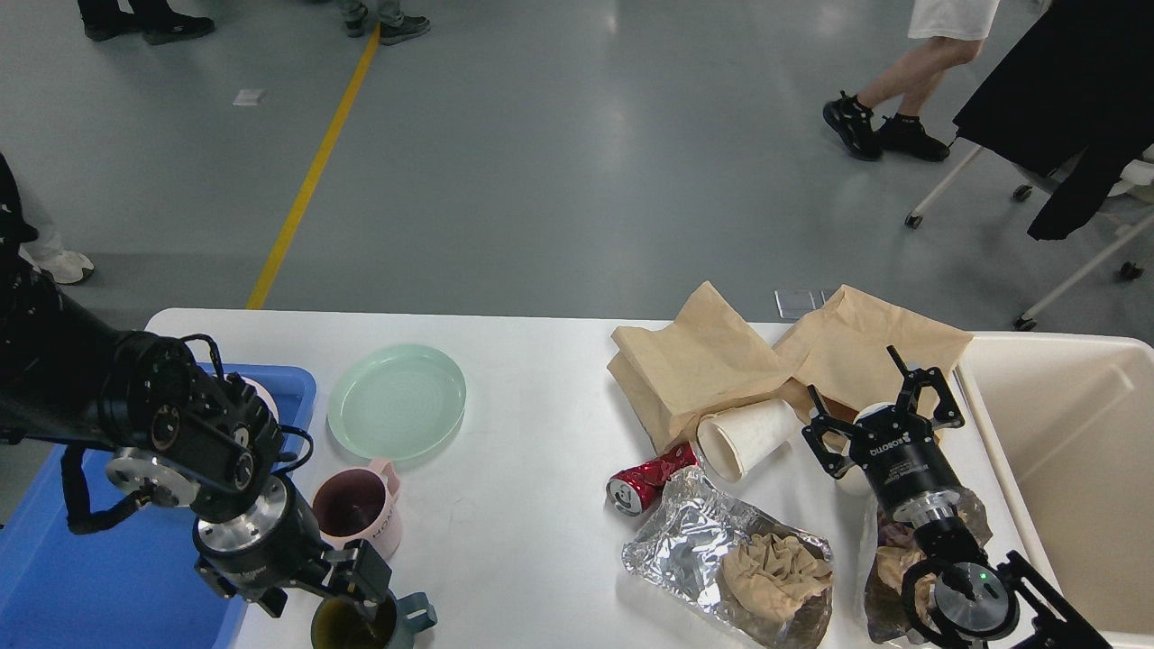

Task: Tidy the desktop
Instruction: 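Lower the left gripper and grasp the dark teal mug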

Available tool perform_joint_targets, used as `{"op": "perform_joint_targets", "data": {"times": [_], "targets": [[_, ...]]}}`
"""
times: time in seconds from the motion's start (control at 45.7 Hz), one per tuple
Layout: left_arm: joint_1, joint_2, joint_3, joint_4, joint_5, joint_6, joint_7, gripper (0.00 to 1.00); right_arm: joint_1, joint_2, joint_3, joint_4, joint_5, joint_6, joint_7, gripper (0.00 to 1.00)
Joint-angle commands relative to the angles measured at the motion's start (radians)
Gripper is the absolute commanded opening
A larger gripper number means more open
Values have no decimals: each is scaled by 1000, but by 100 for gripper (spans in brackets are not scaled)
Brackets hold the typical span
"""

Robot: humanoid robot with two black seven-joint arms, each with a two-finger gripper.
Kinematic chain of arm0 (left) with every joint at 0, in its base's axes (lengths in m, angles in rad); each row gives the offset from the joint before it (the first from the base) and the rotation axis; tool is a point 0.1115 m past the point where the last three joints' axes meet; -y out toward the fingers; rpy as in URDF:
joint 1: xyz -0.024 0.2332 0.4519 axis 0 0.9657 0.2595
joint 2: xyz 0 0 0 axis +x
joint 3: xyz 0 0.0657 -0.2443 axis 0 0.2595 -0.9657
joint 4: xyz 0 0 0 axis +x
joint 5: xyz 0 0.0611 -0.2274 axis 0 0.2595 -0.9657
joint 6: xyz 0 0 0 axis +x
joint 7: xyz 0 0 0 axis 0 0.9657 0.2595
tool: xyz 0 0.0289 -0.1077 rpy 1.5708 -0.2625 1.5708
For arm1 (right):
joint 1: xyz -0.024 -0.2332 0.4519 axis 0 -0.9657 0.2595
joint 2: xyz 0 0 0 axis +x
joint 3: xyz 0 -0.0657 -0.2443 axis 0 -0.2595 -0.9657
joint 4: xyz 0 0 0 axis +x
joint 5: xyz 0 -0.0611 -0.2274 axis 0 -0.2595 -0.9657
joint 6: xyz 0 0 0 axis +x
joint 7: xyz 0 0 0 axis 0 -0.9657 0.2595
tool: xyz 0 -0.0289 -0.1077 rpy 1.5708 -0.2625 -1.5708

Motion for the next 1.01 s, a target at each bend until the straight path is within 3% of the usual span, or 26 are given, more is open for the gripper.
{"op": "perform_joint_targets", "data": {"times": [0.0, 0.219, 0.35, 0.481, 0.678, 0.832, 0.985], "targets": [[57, -5, -9, 39, 9, 9, 0, 97, 0, 0, 0, 1, 1, 0, 0, 100], [62, 2, 6, 48, 12, 52, 17, 97, 0, 0, 0, 0, 0, 0, 0, 100], [98, -2, 5, 65, 12, 77, 98, 97, 0, 0, 0, 0, -1, 0, 0, 100], [149, -15, -3, 79, 12, 167, 155, 97, 0, 0, 0, 0, -1, 0, 0, 100], [184, -15, -6, 83, 12, 275, 158, 95, 0, 0, 0, 0, 1, 0, 0, 100], [212, -28, -9, 83, 36, 292, 156, 88, 0, 0, 0, 0, -1, 0, 0, 100], [221, -28, -11, 82, 42, 292, 156, 70, 0, 0, 0, 0, 1, 0, 0, 100]]}}
